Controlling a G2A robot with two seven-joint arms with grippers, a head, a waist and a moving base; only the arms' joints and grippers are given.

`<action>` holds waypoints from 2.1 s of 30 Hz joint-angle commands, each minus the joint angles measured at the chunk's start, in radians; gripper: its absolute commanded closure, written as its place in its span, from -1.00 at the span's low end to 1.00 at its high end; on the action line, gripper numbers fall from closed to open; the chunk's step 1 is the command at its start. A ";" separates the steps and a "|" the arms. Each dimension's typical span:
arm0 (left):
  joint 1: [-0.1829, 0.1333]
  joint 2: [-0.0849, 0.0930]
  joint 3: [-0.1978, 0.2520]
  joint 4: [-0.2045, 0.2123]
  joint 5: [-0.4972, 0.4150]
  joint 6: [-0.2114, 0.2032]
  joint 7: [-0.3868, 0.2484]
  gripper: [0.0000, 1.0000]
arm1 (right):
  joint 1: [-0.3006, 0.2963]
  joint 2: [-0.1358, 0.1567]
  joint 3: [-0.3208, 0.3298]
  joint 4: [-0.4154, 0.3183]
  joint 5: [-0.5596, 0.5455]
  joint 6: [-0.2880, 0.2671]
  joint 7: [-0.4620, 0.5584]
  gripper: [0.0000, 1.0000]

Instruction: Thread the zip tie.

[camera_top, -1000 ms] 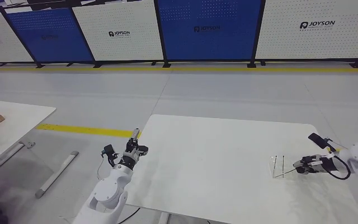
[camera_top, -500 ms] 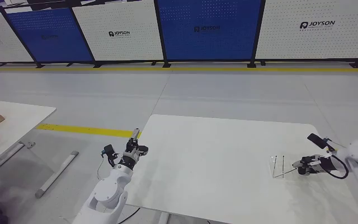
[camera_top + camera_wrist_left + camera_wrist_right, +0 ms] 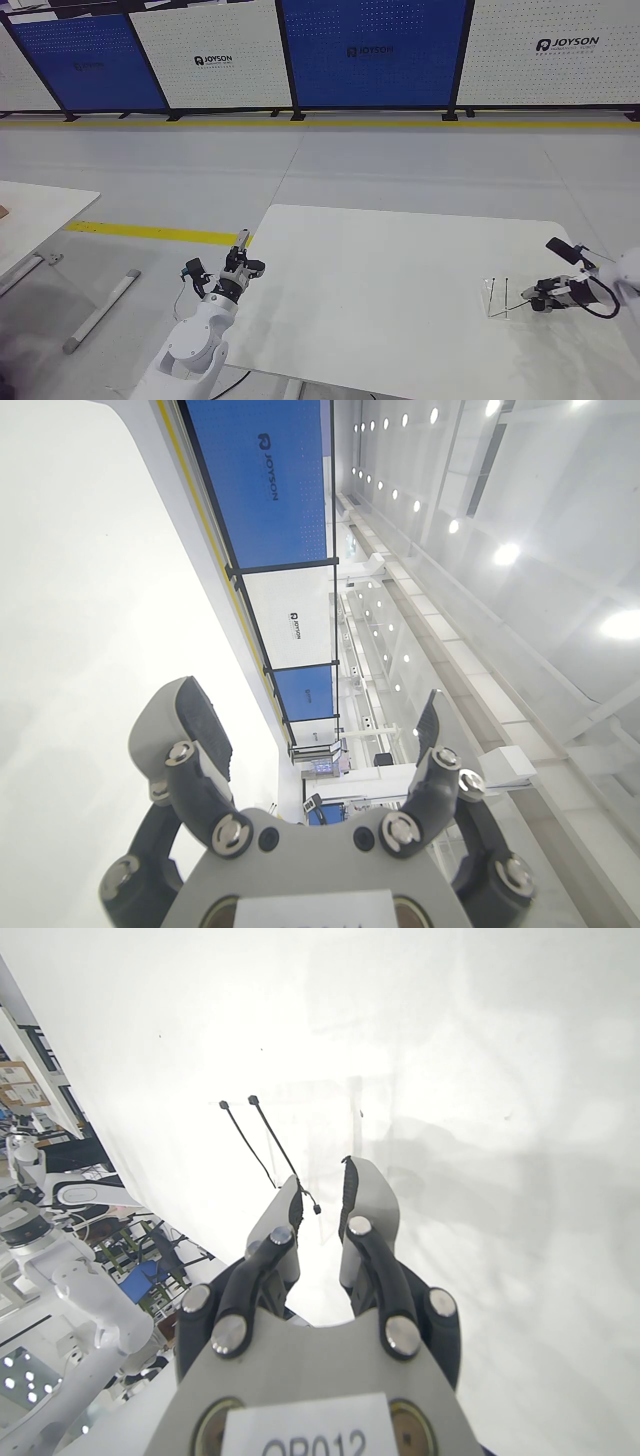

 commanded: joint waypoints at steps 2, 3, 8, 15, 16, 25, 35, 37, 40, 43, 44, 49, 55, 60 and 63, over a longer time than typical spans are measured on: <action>0.000 0.000 0.000 0.000 0.000 0.000 0.000 -1.00 | 0.000 -0.001 0.000 0.000 -0.003 -0.001 -0.001 0.64; 0.000 0.000 0.000 0.000 0.000 0.000 0.000 -1.00 | 0.000 -0.001 0.001 0.000 -0.003 -0.001 0.000 0.64; 0.000 0.000 0.000 0.000 0.000 0.000 0.000 -1.00 | -0.001 -0.002 0.003 -0.001 -0.007 -0.007 0.002 0.72; 0.000 0.000 0.000 0.000 0.000 0.000 0.000 -1.00 | -0.002 -0.002 0.007 -0.003 -0.009 -0.020 0.013 0.72; 0.000 0.000 0.000 0.000 0.000 0.000 0.000 -1.00 | -0.001 -0.001 0.007 -0.003 -0.009 -0.021 0.014 0.72; 0.000 0.000 0.000 0.000 0.000 0.000 0.000 -1.00 | -0.006 0.002 0.016 -0.009 -0.011 -0.032 0.020 0.70; 0.000 0.000 0.000 0.000 0.000 0.000 0.000 -1.00 | -0.013 0.005 0.025 -0.020 -0.012 -0.033 0.023 0.92; 0.000 0.000 0.000 0.000 0.000 0.000 0.000 -1.00 | -0.013 0.006 0.028 -0.021 -0.011 -0.036 0.024 1.00; 0.000 0.000 0.000 0.000 0.000 0.000 0.000 -1.00 | -0.013 0.009 0.033 -0.022 -0.011 -0.040 0.027 1.00; 0.000 0.000 0.000 0.000 0.000 0.000 0.000 -1.00 | -0.014 0.012 0.038 -0.026 -0.012 -0.042 0.028 1.00; 0.000 0.000 0.000 0.000 0.000 0.000 0.000 -1.00 | -0.015 0.014 0.040 -0.027 -0.012 -0.043 0.028 1.00; 0.000 0.000 0.000 0.000 0.000 0.000 0.000 -1.00 | -0.021 0.020 0.049 -0.041 -0.015 -0.044 0.032 1.00; 0.000 0.000 0.000 0.000 0.000 0.000 0.000 -1.00 | -0.028 0.026 0.058 -0.055 -0.015 -0.040 0.036 1.00; 0.000 0.000 0.000 0.000 0.000 0.000 0.000 -1.00 | -0.035 0.044 0.086 -0.059 -0.004 -0.069 0.047 1.00; 0.000 0.000 0.000 0.000 0.000 0.000 0.000 -1.00 | -0.048 0.060 0.111 -0.071 0.009 -0.099 0.058 1.00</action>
